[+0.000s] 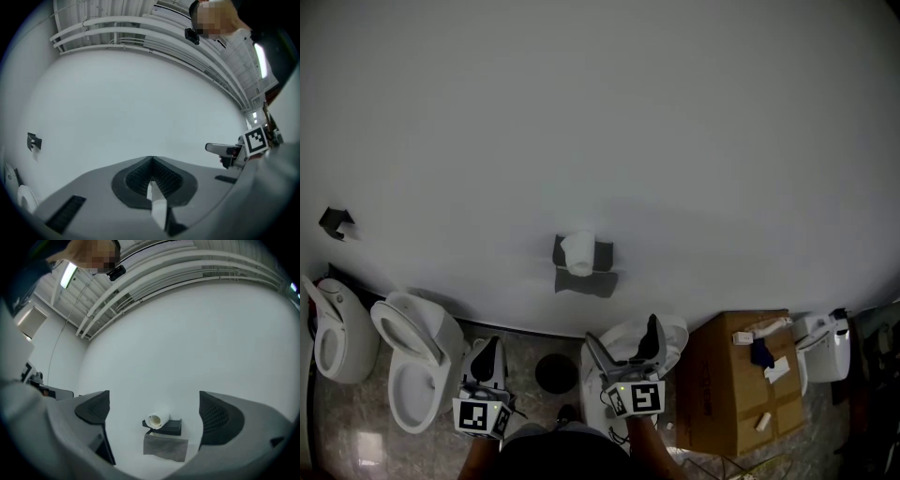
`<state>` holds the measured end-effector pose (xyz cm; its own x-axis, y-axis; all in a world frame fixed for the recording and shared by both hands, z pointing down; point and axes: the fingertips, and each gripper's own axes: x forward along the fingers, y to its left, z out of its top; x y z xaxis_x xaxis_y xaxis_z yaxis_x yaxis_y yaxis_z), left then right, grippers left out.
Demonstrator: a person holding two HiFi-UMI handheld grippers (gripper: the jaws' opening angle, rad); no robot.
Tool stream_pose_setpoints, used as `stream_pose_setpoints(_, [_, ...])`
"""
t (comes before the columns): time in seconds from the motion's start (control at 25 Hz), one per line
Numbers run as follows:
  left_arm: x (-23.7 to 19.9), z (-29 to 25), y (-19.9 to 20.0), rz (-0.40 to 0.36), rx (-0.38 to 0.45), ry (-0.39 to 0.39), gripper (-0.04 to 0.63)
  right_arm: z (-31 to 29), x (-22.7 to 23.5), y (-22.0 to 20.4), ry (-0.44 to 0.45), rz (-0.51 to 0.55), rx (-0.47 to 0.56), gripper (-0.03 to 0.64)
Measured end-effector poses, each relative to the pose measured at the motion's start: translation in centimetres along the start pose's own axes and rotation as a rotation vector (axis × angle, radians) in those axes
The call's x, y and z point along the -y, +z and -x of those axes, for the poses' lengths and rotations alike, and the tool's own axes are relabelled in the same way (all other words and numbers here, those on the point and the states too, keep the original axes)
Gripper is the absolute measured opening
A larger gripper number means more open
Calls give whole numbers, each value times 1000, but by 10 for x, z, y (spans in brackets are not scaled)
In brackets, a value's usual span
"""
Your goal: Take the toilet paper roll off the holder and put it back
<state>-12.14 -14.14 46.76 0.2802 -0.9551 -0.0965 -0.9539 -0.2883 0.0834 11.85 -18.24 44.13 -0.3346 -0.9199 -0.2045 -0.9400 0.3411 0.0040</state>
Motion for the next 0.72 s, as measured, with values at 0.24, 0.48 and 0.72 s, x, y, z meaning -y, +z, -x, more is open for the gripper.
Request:
stream_pose_setpoints(0.24, [-18,-21,-3,-34,7,-27,3,-19,3,-8,-35,-6,-13,572])
stream_pose_setpoints(0.48, [-32,-42,1,-21,-70,-100,3,-36,-1,-22,-109,-6,-29,572])
stream_pose_setpoints(0.72, [-45,-59,-4,-13,-76,-146,3,-51,-9,-46,-130,7,-72,572])
